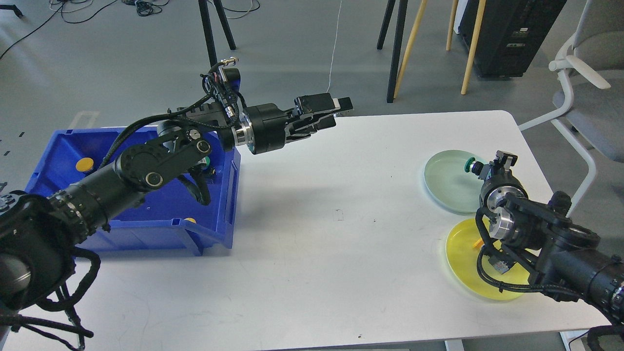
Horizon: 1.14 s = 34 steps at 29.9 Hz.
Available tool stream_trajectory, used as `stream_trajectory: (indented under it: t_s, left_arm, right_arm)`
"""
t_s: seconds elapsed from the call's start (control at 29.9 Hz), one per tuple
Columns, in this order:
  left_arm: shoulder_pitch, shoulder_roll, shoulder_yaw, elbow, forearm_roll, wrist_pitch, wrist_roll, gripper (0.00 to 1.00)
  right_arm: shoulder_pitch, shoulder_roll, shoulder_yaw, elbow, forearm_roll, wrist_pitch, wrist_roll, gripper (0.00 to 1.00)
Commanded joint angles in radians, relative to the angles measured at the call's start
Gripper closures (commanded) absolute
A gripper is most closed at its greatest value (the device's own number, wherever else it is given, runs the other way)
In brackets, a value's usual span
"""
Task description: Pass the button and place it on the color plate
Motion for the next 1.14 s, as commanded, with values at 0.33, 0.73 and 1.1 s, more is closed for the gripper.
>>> stream_trajectory:
  t_s: [0.33, 0.73, 1.1]
  left_arm:
    - [0.006, 0.07, -0.002, 0.0, -0.354, 0.0, 0.0, 0.16]
    - [0.084, 0.205, -0.023, 0.002, -0.649, 0.0, 0.0, 0.12]
    - [0.21, 0.225, -0.247, 0.002, -0.655, 0.0, 0.0, 0.11]
  right_arm:
    - [0.033, -0.024, 0.03, 0.177, 0.003, 0.0, 0.003, 0.04]
    - [0.041, -0.171, 0.268, 0.455, 0.027, 0.621, 0.073, 0.03]
    - [0.038, -0.205, 0.232, 0.415, 0.198, 0.961, 0.116, 0.03]
